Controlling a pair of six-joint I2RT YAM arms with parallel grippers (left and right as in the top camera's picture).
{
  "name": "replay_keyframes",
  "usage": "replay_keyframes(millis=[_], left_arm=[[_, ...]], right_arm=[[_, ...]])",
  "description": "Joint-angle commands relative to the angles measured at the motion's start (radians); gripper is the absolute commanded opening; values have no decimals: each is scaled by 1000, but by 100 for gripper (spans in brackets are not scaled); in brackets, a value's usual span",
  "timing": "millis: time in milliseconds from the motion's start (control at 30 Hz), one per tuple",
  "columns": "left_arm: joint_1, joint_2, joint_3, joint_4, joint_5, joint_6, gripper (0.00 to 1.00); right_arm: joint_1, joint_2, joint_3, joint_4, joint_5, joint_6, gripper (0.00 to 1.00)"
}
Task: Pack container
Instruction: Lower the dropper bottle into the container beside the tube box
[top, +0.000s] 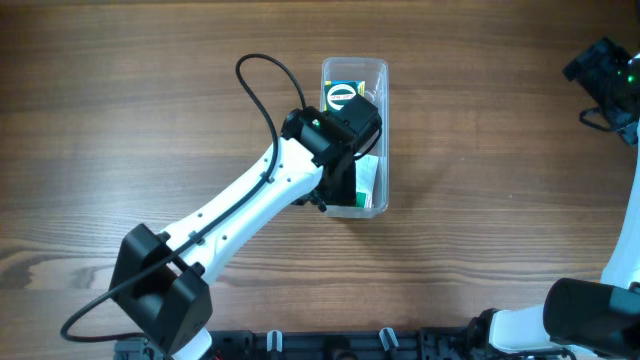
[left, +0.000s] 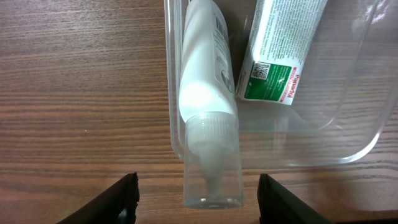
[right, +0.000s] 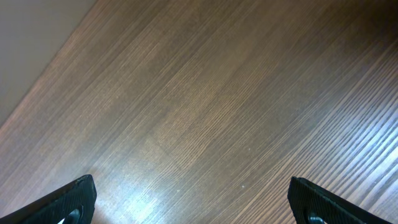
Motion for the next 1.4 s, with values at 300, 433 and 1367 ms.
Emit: replay_keyframes(millis=[300,433,1367], left_arm=[[5,39,17,11,11,5,60],[5,39,17,22,11,5,60],[5,39,-32,43,58,5,45]], right_arm=[[5,5,-1,2,10,14,100],[5,5,-1,2,10,14,100],[5,5,-1,2,10,13,100]])
